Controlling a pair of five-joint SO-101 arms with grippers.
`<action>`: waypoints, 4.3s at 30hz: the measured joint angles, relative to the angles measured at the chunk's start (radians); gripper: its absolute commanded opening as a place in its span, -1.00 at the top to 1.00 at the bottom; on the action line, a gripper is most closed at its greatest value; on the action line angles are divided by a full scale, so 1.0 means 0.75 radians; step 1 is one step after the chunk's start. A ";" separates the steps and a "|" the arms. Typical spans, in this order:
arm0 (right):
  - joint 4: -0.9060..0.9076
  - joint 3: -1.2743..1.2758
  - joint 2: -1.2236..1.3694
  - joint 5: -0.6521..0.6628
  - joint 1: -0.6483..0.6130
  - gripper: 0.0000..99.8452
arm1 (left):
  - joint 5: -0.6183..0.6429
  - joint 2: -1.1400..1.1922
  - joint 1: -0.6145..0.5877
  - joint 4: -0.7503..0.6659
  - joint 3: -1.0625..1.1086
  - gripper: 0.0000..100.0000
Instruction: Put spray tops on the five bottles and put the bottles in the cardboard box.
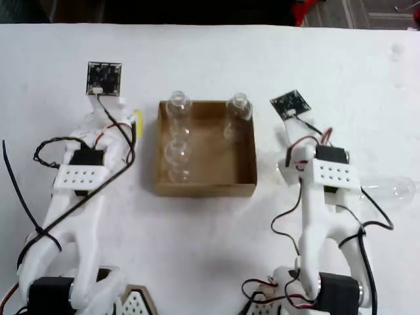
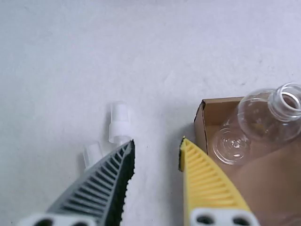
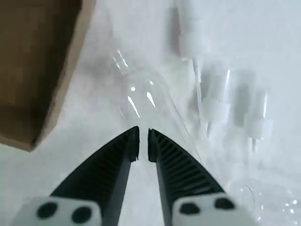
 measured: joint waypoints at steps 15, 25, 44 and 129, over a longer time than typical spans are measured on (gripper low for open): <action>0.231 -0.556 0.569 0.004 -0.139 0.75 | 0.000 0.000 0.000 0.000 0.000 0.69; 0.207 -0.604 0.694 0.127 -0.141 0.67 | 0.000 0.000 0.000 0.000 0.000 0.69; 0.176 -0.604 0.708 0.137 -0.176 0.63 | 0.000 0.000 0.000 0.000 0.000 0.69; -0.575 0.389 -1.185 -0.597 -0.440 0.97 | 0.000 0.000 0.000 0.000 0.000 0.69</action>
